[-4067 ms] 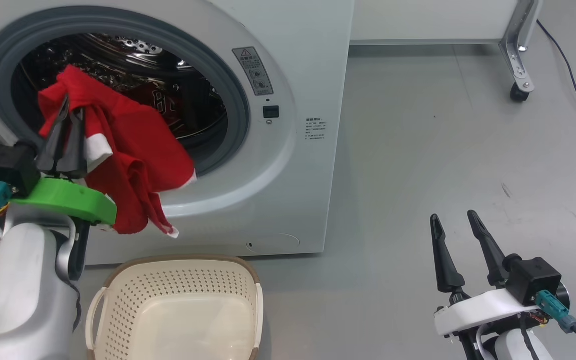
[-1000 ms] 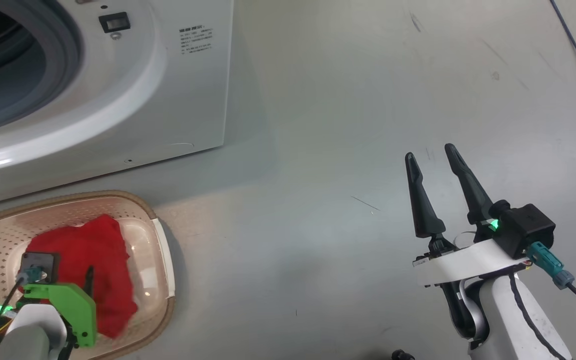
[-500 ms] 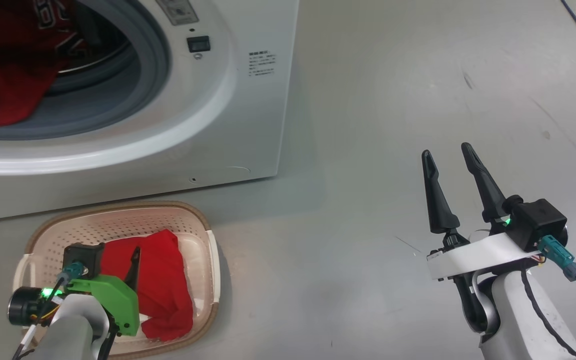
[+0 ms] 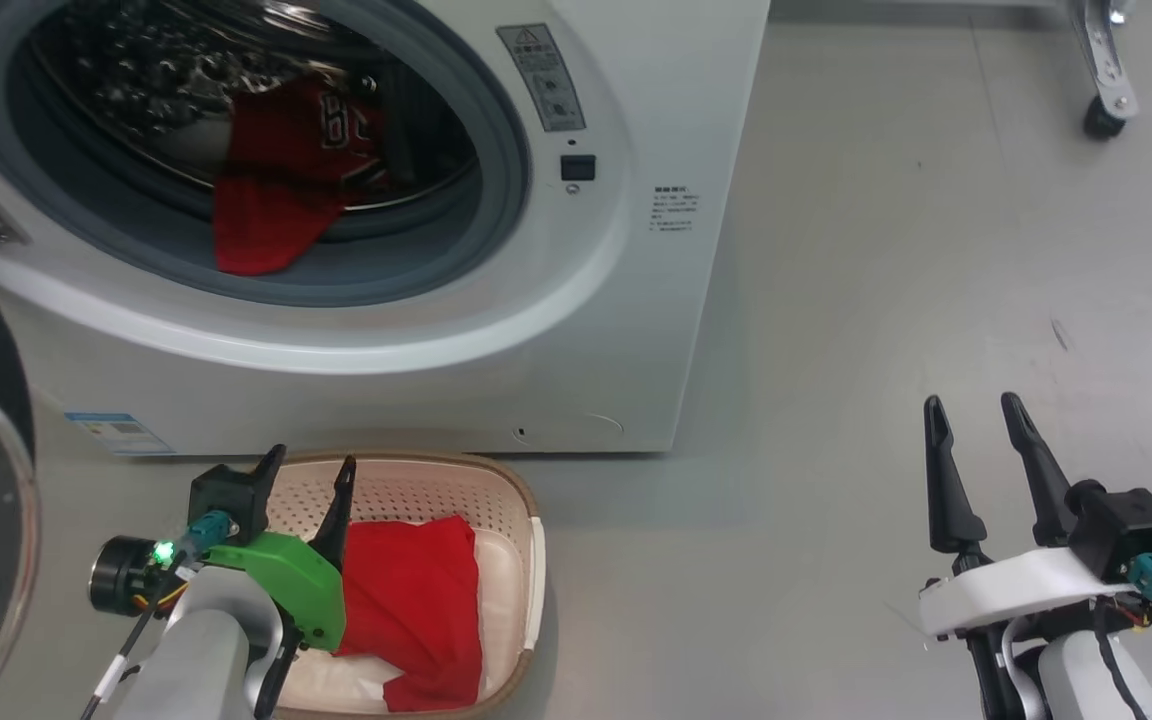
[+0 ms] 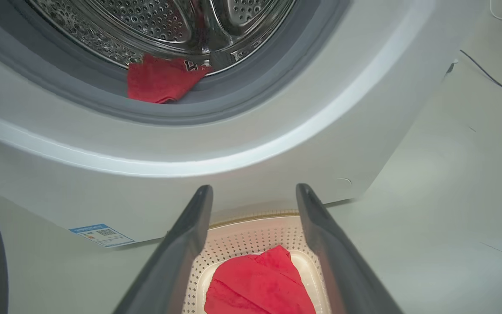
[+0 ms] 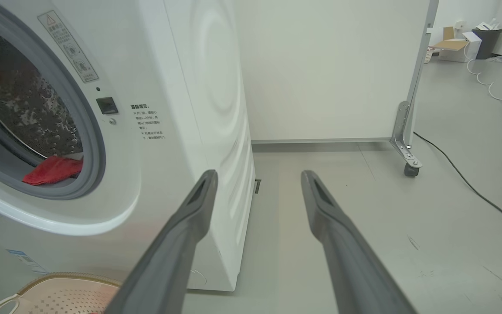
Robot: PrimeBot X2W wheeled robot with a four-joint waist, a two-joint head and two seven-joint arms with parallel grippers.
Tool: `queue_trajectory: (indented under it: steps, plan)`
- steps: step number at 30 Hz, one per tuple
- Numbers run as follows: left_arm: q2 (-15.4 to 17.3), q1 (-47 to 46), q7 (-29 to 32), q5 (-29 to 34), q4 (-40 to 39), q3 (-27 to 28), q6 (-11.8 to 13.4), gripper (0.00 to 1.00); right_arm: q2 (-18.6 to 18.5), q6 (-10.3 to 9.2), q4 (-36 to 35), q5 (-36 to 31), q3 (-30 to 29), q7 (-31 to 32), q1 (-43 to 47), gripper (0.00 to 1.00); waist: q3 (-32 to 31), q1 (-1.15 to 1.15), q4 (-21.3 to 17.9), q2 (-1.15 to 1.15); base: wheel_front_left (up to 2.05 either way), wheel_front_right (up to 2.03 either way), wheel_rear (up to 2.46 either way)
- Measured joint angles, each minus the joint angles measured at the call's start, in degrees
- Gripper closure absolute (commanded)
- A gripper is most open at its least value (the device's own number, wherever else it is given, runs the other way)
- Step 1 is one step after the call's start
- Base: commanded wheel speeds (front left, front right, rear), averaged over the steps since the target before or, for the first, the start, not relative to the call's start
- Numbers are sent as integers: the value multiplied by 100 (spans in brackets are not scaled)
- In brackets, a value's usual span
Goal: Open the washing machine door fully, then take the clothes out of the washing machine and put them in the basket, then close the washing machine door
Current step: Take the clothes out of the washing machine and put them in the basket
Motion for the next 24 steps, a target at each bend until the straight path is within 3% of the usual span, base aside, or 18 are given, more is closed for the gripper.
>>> queue_trajectory:
  steps: [13,24]
  plan:
    - [21,989,-1,-194,-1308,414,-1,0,100,71,-71,65,91,-1,500,0,-978,0,576,0,0,0,0]
    - [37,1489,-1,-31,-2302,508,-1,0,120,100,-200,69,31,0,688,0,-1114,0,594,0,0,0,0]
